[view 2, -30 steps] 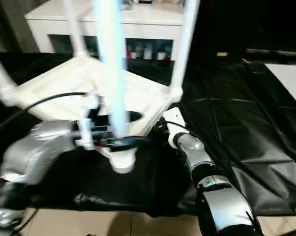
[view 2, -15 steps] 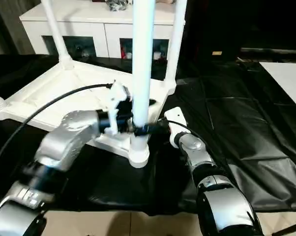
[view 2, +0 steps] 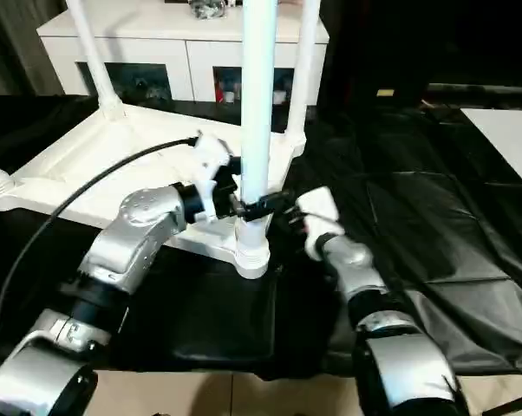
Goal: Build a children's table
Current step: Rotate table base
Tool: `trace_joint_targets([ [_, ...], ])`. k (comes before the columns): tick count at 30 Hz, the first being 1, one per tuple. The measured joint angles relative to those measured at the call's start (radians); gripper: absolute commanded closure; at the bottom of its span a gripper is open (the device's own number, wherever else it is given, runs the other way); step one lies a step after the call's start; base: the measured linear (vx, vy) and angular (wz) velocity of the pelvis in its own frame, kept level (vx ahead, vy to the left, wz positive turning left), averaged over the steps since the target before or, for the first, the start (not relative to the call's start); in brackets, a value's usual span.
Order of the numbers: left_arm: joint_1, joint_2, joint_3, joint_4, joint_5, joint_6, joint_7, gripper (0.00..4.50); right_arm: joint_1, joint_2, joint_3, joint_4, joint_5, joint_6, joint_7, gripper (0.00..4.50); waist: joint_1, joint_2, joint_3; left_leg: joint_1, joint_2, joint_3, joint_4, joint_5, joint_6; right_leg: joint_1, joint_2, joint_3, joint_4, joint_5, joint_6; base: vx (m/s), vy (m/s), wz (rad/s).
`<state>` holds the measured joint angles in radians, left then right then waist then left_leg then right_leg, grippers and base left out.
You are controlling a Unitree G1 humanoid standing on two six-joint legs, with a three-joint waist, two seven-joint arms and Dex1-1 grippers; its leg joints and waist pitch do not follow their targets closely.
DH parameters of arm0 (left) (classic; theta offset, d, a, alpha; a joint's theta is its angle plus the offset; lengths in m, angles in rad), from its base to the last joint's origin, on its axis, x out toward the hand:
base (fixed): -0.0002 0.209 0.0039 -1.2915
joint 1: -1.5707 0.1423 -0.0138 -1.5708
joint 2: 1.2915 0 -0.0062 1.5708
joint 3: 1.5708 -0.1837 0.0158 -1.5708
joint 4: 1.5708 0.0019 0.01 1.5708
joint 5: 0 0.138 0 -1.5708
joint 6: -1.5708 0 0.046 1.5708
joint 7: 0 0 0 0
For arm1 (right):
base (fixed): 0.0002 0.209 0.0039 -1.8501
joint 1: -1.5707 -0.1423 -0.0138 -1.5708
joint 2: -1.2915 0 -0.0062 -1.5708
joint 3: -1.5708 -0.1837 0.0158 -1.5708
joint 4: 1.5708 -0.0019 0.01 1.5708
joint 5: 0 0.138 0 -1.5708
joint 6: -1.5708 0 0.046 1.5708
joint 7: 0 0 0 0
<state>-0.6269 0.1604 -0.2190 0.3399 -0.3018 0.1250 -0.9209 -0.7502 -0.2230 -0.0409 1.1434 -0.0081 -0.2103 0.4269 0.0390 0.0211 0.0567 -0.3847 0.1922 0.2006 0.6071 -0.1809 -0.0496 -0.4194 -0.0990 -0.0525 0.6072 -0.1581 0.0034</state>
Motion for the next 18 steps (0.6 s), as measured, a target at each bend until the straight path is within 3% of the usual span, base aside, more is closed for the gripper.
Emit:
trace_joint_targets([
  [6, 0.046, 0.168, -0.063, -0.045, 0.015, 0.064, -0.184, 0.08, 0.064, -0.087, 0.015, -0.107, 0.025, -0.020, 0.224, 0.69, 0.015, 0.007, 0.003, 0.001, 0.004, 0.000, 0.000, 0.000, 0.000, 0.000, 0.004, 0.000, 0.000, -0.001, -0.001, 0.000, 0.000, 0.00],
  [10, 0.018, 0.240, -0.090, 0.121, 0.131, -0.006, -0.214, 0.08, 0.146, -0.157, 0.077, -0.212, 0.023, -0.032, 0.413, 0.69, 0.021, 0.018, 0.003, 0.001, 0.003, 0.000, 0.000, 0.000, 0.000, 0.000, 0.004, 0.002, 0.000, -0.001, -0.001, 0.000, 0.000, 0.00],
  [18, -0.107, 0.237, -0.150, 0.337, 0.263, -0.147, -0.143, 0.08, 0.249, -0.238, 0.165, -0.423, 0.024, 0.012, 0.640, 0.69, 0.021, 0.023, 0.001, 0.001, 0.002, 0.000, 0.000, 0.000, 0.000, 0.001, 0.005, 0.006, 0.000, -0.001, -0.001, 0.000, 0.000, 0.00],
])
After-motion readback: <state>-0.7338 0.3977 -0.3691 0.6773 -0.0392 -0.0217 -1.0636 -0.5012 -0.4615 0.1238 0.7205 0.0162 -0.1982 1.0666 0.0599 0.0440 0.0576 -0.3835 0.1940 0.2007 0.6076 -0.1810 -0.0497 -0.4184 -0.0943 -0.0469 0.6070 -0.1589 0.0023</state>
